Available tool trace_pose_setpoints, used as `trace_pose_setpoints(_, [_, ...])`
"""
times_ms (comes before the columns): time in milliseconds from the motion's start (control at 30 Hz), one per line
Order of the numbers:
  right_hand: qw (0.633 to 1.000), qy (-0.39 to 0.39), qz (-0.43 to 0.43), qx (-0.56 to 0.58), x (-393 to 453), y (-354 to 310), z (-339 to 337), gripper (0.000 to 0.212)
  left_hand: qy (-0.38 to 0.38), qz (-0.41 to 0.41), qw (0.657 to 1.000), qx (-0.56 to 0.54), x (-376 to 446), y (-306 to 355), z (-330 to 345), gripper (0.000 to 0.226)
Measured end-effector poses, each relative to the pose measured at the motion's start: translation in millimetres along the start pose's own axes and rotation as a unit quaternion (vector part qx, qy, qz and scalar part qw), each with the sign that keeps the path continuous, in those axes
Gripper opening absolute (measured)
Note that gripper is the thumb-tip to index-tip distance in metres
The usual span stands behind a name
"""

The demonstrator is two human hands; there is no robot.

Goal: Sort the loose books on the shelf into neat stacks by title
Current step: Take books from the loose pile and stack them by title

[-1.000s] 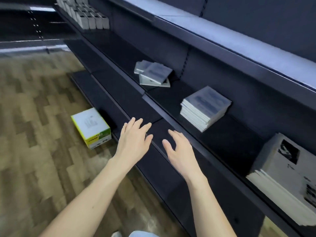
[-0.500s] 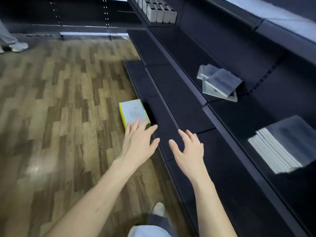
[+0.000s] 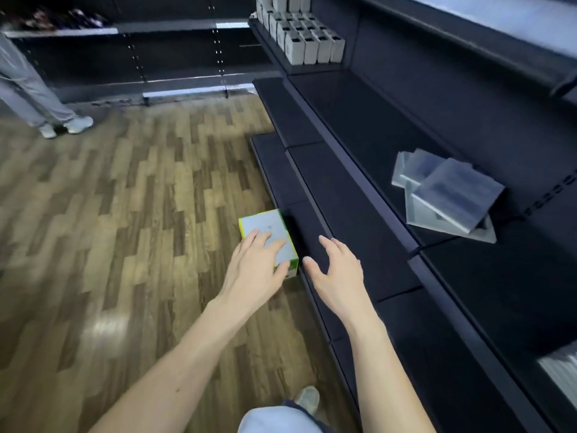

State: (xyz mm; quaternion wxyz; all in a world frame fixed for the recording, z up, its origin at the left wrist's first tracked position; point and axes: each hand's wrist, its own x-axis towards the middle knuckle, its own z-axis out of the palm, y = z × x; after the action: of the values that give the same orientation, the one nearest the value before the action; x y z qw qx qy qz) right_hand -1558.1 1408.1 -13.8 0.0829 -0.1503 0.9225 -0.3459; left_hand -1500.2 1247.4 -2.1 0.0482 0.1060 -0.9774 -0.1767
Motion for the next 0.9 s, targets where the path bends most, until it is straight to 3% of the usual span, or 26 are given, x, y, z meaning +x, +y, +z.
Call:
trace_pose_setpoints(167, [1.0, 0.022, 0.0, 0.011, 64.0, 2.2, -20.7, 0.058, 0.024, 0.027, 0.999, -0.007, 72.3, 15.3, -2.5, 0.046])
trace_pose_setpoints(400, [0.994, 0.096, 0.043, 0.034, 106.5, 26.2, -47.4, 0.053, 0.001, 0.079, 0.996, -0.029, 145.6, 40.9, 12.4, 0.046])
trace_pose_setpoints(600, [0.971, 0.181, 0.133, 0.079, 131.3, 52.8, -59.1, 0.051, -0.056, 0.157, 0.984, -0.056, 205.3, 67.0, 39.8, 0.046])
trace_pose_setpoints(900, [0.92, 0.315, 0.232, 0.029, 170.2, 77.9, -68.6, 0.048, -0.152, 0.281, 0.942, -0.101, 289.7, 97.6, 65.4, 0.046])
